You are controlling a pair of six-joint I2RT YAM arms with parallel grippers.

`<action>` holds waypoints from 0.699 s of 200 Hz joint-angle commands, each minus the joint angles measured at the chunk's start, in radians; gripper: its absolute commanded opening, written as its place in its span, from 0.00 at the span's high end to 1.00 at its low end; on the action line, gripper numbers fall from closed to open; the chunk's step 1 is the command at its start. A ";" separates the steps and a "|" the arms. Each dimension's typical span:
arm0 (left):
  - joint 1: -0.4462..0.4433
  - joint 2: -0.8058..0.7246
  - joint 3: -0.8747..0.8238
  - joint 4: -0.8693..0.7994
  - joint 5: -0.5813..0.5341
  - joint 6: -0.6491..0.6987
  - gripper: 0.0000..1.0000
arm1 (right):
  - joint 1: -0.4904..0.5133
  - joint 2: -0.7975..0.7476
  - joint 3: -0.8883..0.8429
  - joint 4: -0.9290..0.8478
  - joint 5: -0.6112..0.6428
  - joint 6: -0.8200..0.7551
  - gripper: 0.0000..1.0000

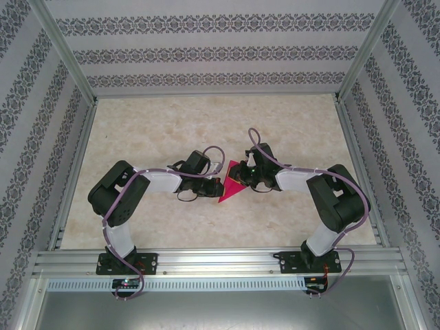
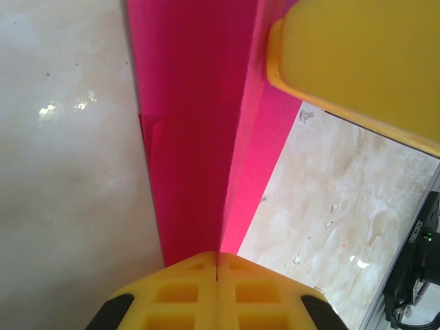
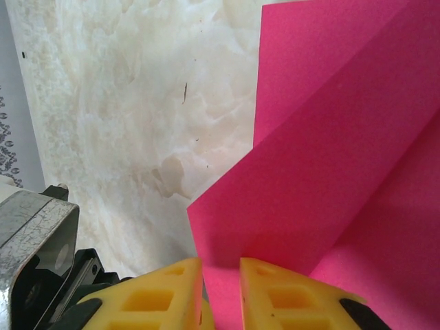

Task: Fold a paper plane with a square sheet of paper (pick it up from the middle)
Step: Fourth fold the wing at the center of the table.

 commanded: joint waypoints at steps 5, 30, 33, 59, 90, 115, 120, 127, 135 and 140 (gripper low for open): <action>-0.006 0.001 0.016 0.022 0.001 -0.023 1.00 | 0.003 -0.023 -0.009 0.006 0.022 -0.009 0.77; -0.005 0.001 0.021 0.017 0.003 -0.024 1.00 | 0.006 -0.025 -0.011 0.006 0.022 -0.008 0.76; -0.005 0.001 0.021 0.017 0.003 -0.023 1.00 | 0.007 -0.027 -0.010 0.006 0.023 -0.007 0.76; -0.005 -0.002 0.016 0.022 0.001 -0.029 1.00 | 0.007 -0.026 -0.009 0.004 0.023 -0.009 0.74; -0.005 -0.007 0.007 0.033 0.001 -0.037 1.00 | 0.010 -0.032 -0.010 0.006 0.025 -0.008 0.73; -0.006 -0.008 0.002 0.031 -0.001 -0.035 1.00 | 0.010 -0.031 -0.011 0.002 0.025 -0.010 0.72; -0.006 -0.010 0.000 0.032 -0.001 -0.035 1.00 | 0.010 -0.032 -0.011 -0.001 0.026 -0.010 0.71; -0.005 -0.010 0.000 0.033 -0.001 -0.035 1.00 | 0.010 -0.034 -0.012 0.000 0.026 -0.010 0.72; -0.004 -0.013 0.000 0.031 -0.001 -0.035 1.00 | 0.010 -0.038 -0.015 0.001 0.029 -0.010 0.71; -0.004 -0.016 -0.001 0.032 0.000 -0.036 1.00 | 0.010 -0.040 -0.016 -0.001 0.029 -0.010 0.71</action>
